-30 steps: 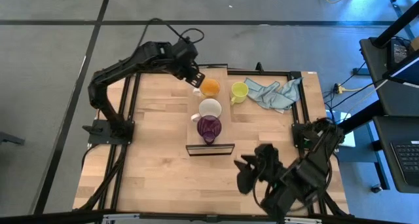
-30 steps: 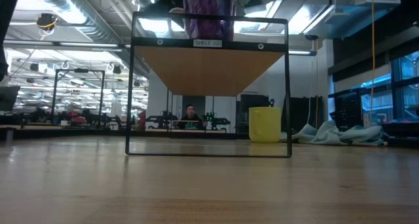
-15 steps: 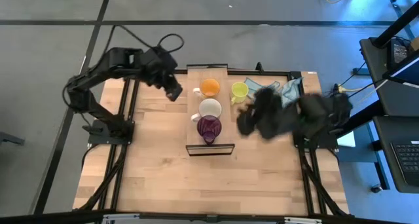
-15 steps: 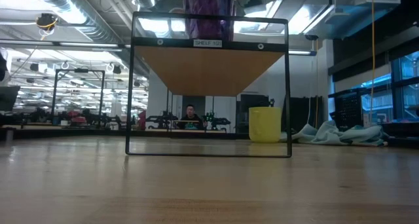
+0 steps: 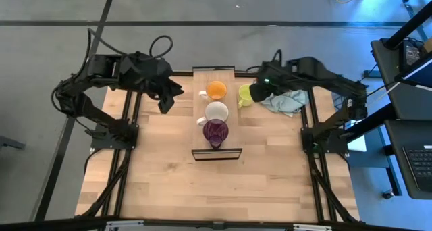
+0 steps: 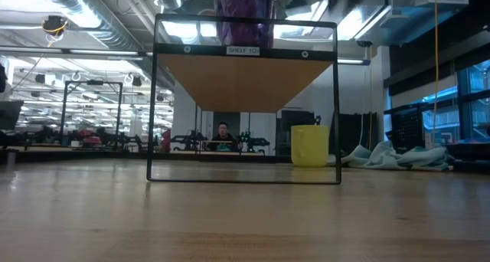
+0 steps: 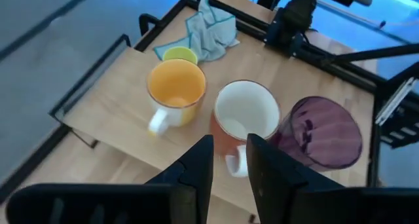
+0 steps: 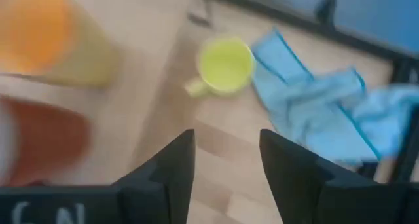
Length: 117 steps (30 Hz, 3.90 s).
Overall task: Stack small to large cups/mugs on shelf
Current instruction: Put the light yellow mug on the shelf
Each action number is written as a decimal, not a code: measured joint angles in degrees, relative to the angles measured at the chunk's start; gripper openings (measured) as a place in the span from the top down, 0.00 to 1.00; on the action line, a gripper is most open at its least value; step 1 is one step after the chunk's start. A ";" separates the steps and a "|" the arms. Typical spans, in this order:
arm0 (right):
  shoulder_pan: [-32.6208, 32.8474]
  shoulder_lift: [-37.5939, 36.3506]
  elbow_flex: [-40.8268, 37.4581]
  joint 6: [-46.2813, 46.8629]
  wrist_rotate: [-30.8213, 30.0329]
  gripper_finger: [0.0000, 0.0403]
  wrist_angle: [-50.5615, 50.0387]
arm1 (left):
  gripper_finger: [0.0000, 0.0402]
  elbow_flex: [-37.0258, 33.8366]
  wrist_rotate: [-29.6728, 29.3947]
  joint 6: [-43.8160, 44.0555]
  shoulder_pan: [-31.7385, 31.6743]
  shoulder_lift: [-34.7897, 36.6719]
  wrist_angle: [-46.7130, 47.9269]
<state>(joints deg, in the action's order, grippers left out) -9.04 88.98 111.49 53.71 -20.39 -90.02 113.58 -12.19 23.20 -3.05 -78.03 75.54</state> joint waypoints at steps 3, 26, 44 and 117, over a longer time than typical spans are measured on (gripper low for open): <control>-4.18 0.08 -8.34 -1.03 5.70 0.57 3.95 | 0.80 0.00 2.80 -3.78 -2.42 0.19 0.25; -28.49 0.65 -40.62 -9.91 24.48 0.57 34.21 | 0.92 -2.94 21.52 -14.53 -24.52 1.44 -8.17; -34.76 0.67 -47.26 -18.41 29.28 0.57 49.03 | 0.92 -12.04 22.69 -10.79 -29.72 1.44 -12.27; -33.77 9.14 -2.31 -33.22 18.04 0.98 15.05 | 0.92 -12.28 17.38 -7.37 -29.73 1.44 -13.02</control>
<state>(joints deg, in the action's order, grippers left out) -42.82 98.12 109.18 20.49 -2.35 -74.97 101.30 5.19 15.83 -32.77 -76.60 62.52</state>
